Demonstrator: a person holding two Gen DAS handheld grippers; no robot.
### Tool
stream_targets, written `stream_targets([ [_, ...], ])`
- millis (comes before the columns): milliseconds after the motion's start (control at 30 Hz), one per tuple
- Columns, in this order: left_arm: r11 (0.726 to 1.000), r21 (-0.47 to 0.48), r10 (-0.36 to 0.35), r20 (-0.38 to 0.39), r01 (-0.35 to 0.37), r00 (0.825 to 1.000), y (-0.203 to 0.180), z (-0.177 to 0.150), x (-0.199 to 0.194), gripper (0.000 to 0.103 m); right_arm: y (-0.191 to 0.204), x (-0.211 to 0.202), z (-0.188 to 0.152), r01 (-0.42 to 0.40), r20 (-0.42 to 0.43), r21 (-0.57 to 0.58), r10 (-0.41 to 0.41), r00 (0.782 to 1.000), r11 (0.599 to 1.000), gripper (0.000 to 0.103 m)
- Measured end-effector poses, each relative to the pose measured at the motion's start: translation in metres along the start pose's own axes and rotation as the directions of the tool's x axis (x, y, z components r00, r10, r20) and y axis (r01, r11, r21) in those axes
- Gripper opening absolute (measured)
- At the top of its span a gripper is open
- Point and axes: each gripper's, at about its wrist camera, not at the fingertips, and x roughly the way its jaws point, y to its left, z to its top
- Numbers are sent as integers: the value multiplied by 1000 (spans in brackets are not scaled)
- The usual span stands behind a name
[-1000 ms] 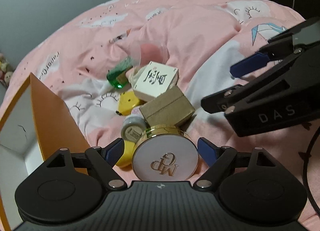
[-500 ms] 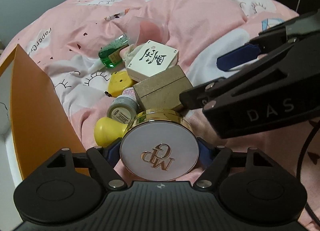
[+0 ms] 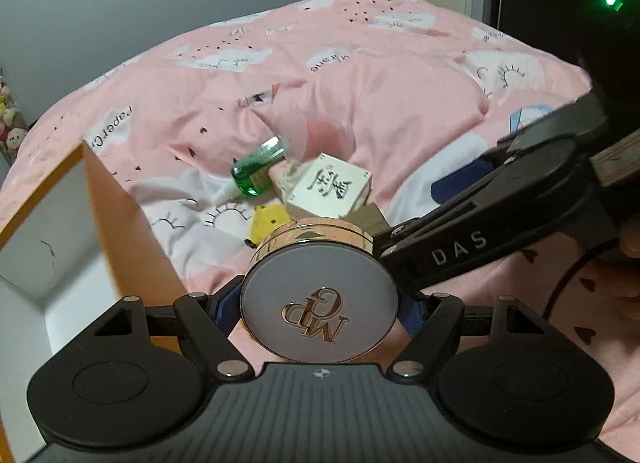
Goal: Organize rigid objects
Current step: 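Grasp the round white-gold compact with the left tool while the right tool approaches the gold cube box, then grasp the small gold cube box with the right tool while the left tool lifts the compact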
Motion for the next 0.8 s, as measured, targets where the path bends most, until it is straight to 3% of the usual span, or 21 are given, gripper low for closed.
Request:
stream_targets([
  [400,988,-153,20,45,-13,999,52,10,-41,88,3,17,31,-117,-21,154,122,992,981,83],
  [533,980,-197,42,82,-25,996,66,8,-54,88,12,30,34,-77,-63,159,87,994,984,82],
  [800,959,-281,63,98,-33,993,87,-4,-64,88,17,50,29,-20,-126,156,40,991,987,67],
])
